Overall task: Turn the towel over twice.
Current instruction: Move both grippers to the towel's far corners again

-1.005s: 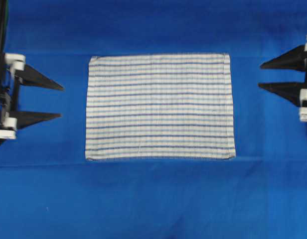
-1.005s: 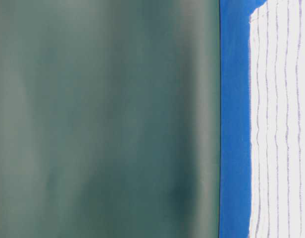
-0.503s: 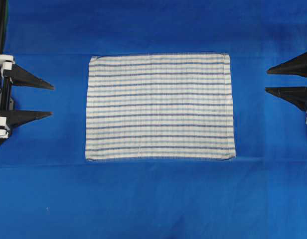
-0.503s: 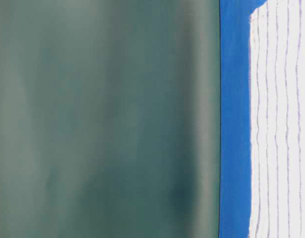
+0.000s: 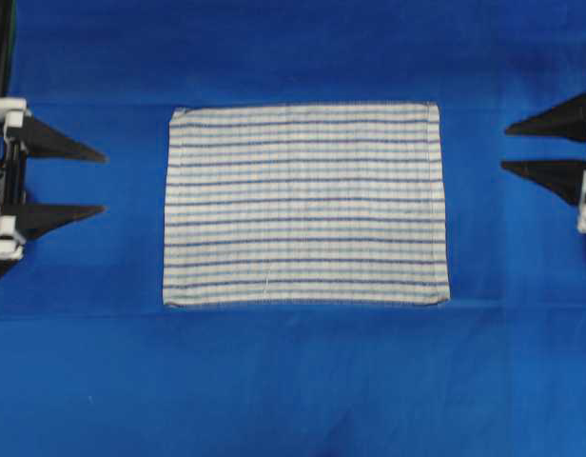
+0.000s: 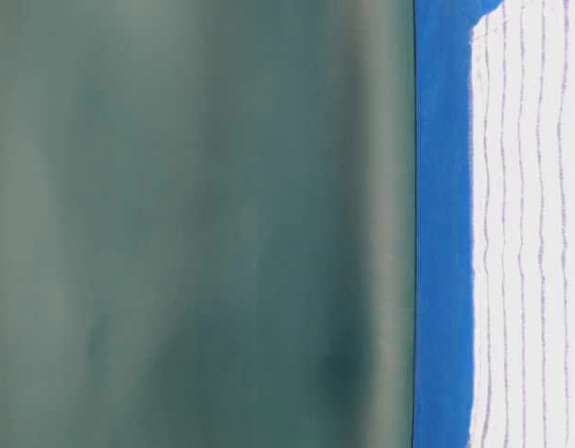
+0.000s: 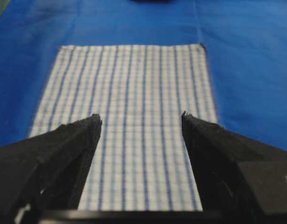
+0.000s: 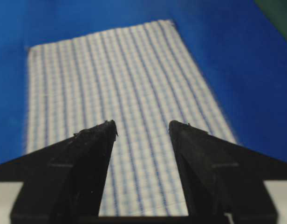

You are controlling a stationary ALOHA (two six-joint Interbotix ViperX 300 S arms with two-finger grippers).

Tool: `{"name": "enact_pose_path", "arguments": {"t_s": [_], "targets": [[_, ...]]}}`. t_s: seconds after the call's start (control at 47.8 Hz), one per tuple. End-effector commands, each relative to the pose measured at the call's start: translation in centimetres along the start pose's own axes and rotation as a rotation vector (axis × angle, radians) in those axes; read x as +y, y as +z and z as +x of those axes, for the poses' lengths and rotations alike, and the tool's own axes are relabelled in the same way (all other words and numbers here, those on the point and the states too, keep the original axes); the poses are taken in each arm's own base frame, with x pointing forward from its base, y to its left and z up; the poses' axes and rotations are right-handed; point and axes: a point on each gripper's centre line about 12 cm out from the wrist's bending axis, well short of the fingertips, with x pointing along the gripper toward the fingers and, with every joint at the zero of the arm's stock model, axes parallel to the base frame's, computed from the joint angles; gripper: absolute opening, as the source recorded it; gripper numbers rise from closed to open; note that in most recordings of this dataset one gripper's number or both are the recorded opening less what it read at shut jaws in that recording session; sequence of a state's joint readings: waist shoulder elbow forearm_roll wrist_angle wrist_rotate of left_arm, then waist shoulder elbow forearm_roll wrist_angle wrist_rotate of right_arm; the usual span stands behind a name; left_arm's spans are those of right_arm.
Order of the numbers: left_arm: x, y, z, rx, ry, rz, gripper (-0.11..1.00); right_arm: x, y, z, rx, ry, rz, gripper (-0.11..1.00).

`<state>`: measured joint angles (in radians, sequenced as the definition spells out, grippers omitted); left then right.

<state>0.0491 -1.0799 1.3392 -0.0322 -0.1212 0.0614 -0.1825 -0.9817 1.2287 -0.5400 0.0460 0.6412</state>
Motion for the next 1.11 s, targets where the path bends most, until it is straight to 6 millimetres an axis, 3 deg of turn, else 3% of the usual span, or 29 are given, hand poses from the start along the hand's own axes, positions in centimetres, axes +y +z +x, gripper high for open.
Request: {"name": "enact_pose_path", "arguments": {"t_s": [0.0, 0.272, 0.712, 1.089], "targets": [[0.7, 0.7, 1.1, 0.007, 0.035, -0.003, 0.66, -0.8, 1.5, 0.8, 0.003, -0.047, 0.015, 0.61], [4.3, -1.6, 3.5, 0.101, 0.207, -0.035, 0.66, -4.4, 0.2, 3.6, 0.132, -0.203, 0.068, 0.61], [9.3, -7.8, 6.5, 0.293, 0.385, -0.1, 0.76, -10.5, -5.0, 9.7, 0.408, -0.346, 0.152, 0.61], [11.5, -11.7, 9.2, 0.379, 0.424, -0.128, 0.78, -12.6, -9.2, 13.9, 0.52, -0.32, 0.189, 0.61]]}}
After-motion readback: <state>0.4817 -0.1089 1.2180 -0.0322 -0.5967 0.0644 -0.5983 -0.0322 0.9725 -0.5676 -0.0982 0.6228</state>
